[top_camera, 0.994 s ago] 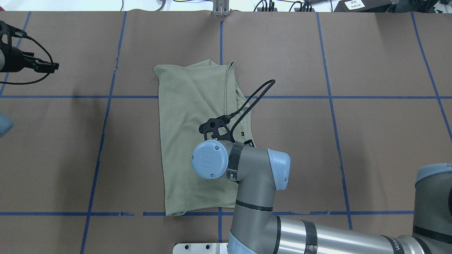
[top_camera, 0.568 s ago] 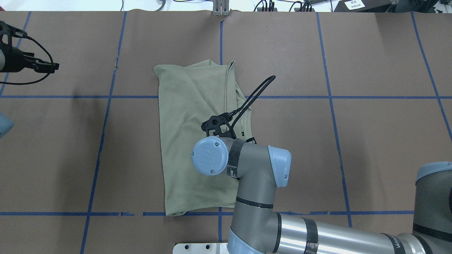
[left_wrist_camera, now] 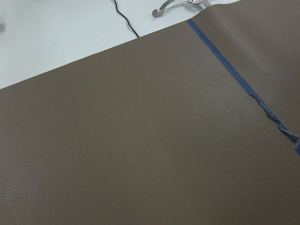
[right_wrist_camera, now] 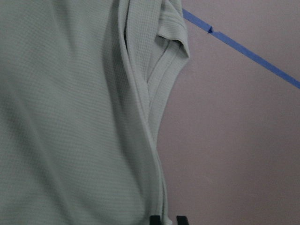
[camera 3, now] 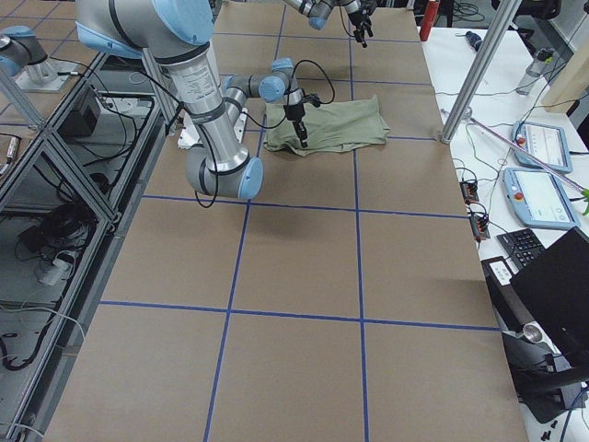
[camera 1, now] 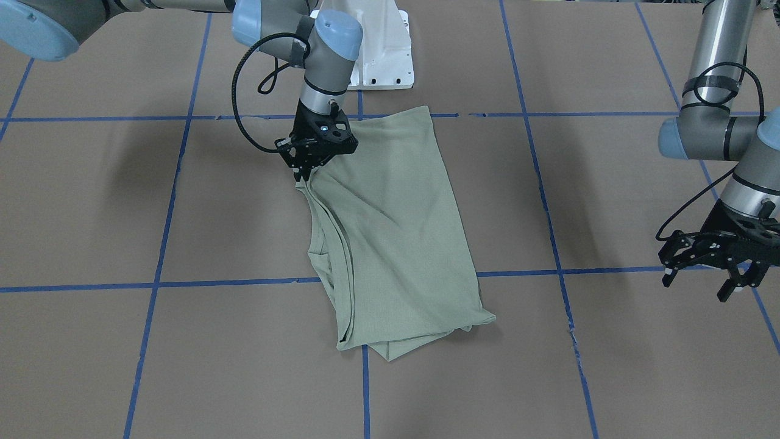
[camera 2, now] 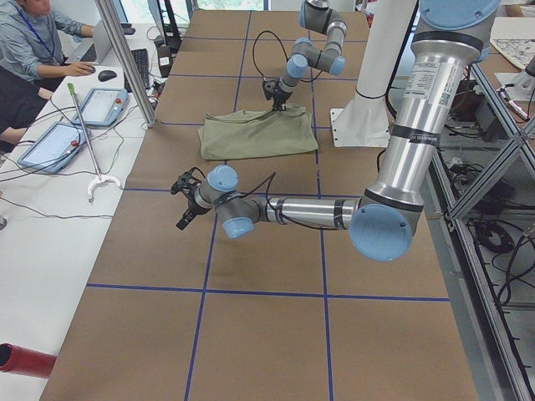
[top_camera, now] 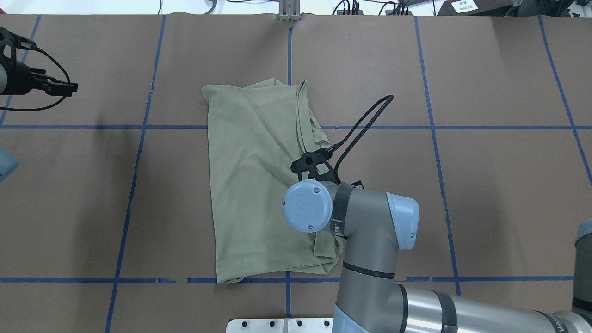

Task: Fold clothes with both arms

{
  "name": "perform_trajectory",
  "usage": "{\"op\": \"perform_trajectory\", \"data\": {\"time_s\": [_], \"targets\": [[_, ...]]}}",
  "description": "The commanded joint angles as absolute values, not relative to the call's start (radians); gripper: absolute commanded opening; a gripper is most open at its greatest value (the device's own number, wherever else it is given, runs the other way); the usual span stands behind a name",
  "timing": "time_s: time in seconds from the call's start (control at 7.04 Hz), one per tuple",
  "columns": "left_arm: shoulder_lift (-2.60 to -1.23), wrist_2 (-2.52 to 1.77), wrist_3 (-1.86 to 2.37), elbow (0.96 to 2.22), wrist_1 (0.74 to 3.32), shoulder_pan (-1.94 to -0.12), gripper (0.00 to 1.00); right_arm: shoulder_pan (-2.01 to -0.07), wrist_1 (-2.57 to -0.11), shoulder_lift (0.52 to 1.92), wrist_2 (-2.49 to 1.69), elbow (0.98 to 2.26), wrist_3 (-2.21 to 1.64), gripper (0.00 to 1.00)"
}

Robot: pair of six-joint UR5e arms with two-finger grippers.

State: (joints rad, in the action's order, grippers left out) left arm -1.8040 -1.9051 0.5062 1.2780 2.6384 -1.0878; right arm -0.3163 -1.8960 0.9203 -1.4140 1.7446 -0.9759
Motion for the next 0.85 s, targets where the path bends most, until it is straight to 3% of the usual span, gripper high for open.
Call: {"op": "perform_trajectory", "data": {"time_s": [0.0,0.28,0.71], "targets": [[-1.804,-1.905,0.506,1.279,2.638,-1.089,1.0,-0.319,-1.896,0.971,-1.413,1.813,-0.977,0.96],[-1.804,-1.907,0.506,1.281,2.64,-1.089,1.0,-0.344,-1.885,0.928,-1.434,1.867,-0.989,1.0],[-1.804,-1.907,0.506,1.279,2.638,-1.089,1.0,-0.25,-1.861,0.861,-1.468,1.778,-1.21,1.0]]}}
